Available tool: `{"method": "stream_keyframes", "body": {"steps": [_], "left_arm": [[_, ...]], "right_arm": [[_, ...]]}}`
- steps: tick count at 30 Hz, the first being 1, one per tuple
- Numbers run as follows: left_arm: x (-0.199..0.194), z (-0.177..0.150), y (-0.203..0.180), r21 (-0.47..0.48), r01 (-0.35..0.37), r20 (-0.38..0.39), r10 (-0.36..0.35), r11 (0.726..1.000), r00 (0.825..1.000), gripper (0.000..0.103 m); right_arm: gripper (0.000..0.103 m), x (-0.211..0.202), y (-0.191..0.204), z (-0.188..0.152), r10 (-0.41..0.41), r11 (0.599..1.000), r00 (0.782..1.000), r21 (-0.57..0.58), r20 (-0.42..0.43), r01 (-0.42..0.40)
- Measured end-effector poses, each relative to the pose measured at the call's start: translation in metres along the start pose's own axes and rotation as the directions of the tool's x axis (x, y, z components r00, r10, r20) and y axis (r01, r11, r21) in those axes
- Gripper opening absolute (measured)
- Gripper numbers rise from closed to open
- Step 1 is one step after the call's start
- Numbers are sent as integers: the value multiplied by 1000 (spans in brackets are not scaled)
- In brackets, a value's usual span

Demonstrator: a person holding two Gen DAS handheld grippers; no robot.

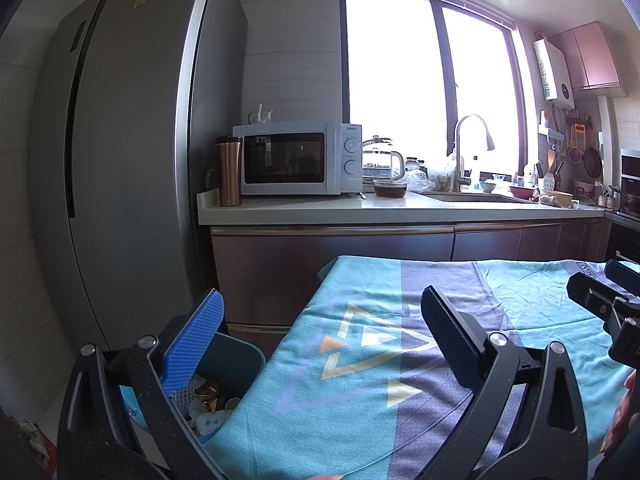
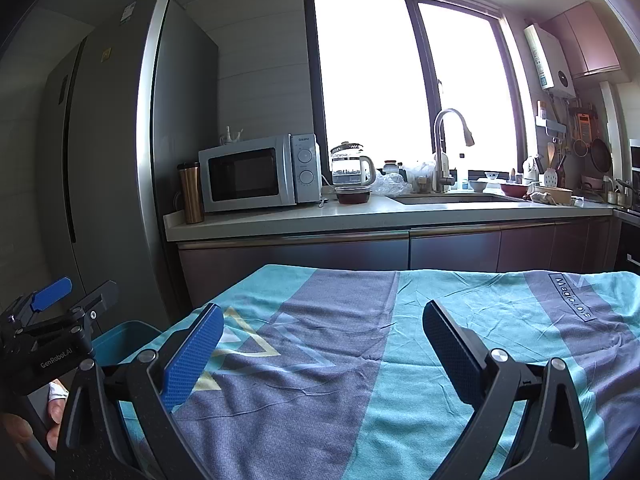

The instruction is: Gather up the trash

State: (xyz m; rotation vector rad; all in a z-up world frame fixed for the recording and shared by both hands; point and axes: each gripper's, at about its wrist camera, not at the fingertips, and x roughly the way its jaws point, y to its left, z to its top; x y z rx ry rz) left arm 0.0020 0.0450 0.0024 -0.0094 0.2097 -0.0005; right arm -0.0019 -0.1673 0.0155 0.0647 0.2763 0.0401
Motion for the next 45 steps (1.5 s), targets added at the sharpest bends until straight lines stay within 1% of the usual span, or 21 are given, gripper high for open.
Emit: {"method": "stream_keyframes", "body": {"steps": [37, 45], "left_arm": [[1, -1, 3, -6, 2, 2, -2, 1000, 1000, 97], [-1, 0, -1, 15, -1, 15, 0, 1000, 1000, 97]], "right_arm": [[96, -3, 6, 0, -4, 1000, 1000, 3, 5, 4], [96, -2, 5, -1, -6, 1000, 1000, 6, 2, 6]]}}
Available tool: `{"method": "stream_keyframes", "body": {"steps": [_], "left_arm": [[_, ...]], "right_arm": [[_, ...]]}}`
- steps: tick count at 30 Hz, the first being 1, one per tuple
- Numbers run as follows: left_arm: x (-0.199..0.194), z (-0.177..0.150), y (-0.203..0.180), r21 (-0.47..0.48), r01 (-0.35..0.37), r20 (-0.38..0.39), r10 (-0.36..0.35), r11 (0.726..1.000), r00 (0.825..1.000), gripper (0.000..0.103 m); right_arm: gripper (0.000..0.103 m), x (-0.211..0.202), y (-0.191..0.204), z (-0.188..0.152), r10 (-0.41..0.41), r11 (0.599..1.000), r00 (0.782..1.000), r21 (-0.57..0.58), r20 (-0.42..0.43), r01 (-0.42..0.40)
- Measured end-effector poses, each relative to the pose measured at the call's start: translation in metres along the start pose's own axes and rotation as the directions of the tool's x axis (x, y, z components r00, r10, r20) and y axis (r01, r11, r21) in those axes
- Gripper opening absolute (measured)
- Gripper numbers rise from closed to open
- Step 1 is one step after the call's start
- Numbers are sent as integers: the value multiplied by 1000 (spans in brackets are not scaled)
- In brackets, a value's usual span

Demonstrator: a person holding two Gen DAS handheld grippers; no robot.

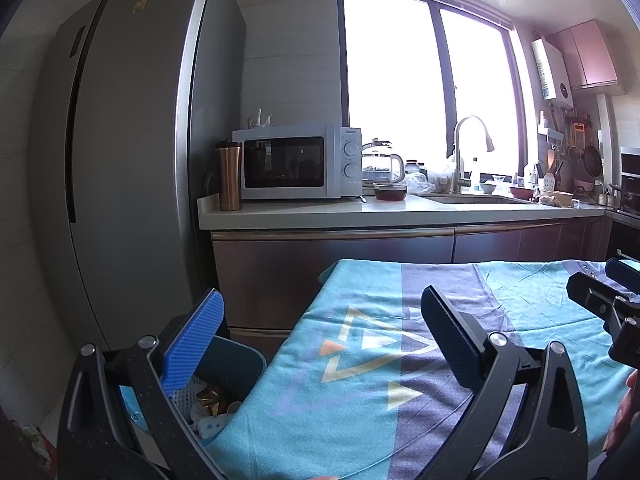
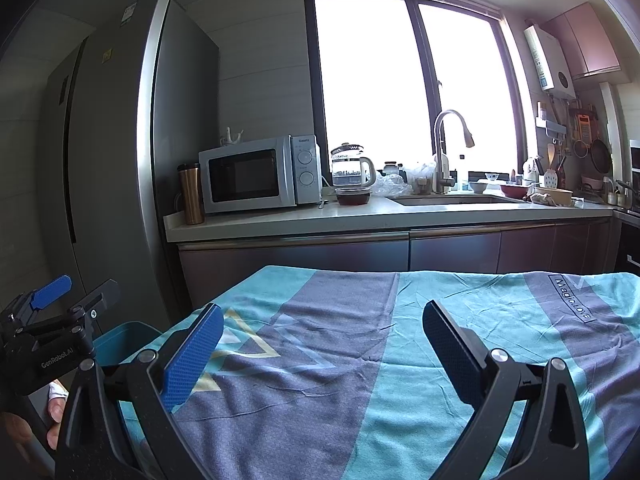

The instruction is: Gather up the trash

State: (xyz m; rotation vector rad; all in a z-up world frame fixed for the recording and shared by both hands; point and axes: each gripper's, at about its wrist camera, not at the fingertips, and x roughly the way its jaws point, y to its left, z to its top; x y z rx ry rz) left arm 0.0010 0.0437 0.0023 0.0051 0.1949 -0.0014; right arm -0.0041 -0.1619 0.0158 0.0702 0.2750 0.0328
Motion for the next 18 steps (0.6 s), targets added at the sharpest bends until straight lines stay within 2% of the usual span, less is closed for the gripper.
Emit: {"method": "stream_keyframes", "body": {"steps": [18], "left_arm": [[16, -2, -12, 7, 19, -61, -18, 1000, 998, 97]], "right_arm": [[96, 5, -11, -3, 1, 1000, 1000, 19, -16, 0]]}}
